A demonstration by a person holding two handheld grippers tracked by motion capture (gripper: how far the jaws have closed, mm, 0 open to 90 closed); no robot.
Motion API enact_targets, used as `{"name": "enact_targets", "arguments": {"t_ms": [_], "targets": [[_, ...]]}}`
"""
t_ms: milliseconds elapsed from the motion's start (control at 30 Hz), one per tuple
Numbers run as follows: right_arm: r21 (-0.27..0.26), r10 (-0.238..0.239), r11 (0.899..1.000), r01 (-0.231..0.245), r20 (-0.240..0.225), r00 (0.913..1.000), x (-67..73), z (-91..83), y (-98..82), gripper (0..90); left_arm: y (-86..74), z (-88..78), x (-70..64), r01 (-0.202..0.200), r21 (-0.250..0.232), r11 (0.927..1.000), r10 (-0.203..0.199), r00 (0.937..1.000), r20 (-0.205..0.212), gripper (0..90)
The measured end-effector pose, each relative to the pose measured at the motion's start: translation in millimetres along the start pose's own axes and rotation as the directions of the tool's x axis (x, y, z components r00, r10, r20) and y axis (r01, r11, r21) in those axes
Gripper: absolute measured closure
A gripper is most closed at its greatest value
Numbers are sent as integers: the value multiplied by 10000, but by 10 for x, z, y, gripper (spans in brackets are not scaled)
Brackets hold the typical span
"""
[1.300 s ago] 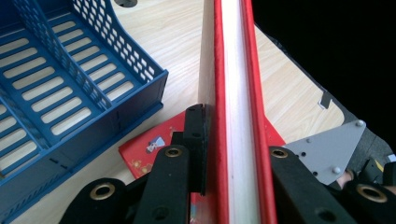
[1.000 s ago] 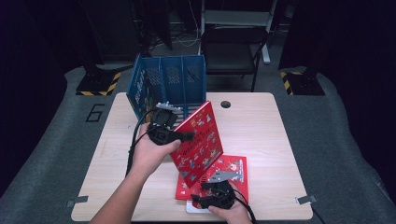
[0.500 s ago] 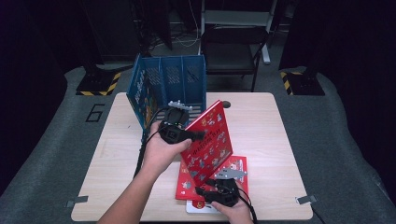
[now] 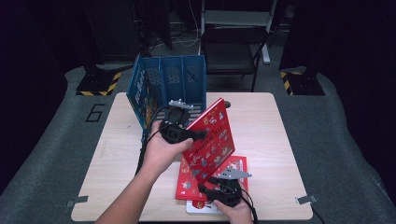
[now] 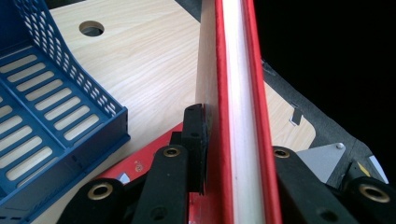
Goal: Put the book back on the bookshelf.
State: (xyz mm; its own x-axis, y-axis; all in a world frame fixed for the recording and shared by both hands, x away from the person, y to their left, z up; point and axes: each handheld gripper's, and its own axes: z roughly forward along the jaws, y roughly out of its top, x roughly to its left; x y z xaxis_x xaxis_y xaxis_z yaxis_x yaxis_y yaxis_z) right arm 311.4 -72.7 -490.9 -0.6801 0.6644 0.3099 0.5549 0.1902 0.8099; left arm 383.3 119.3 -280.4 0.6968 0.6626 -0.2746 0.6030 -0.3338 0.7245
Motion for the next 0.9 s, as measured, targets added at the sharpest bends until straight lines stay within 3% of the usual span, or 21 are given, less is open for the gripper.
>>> {"name": "enact_targets", "arguments": {"t_ms": [333,900], "targets": [[-112,15,9999,-12,276,9996,-29,-17,-1,460,29,17,-43,-318,400,9987,320,9995,-32,762],[-831,17,9965,27,528,9986,-6,-113,29,460,97,-61,25,-41,274,9996,38,9999,112,769]]}}
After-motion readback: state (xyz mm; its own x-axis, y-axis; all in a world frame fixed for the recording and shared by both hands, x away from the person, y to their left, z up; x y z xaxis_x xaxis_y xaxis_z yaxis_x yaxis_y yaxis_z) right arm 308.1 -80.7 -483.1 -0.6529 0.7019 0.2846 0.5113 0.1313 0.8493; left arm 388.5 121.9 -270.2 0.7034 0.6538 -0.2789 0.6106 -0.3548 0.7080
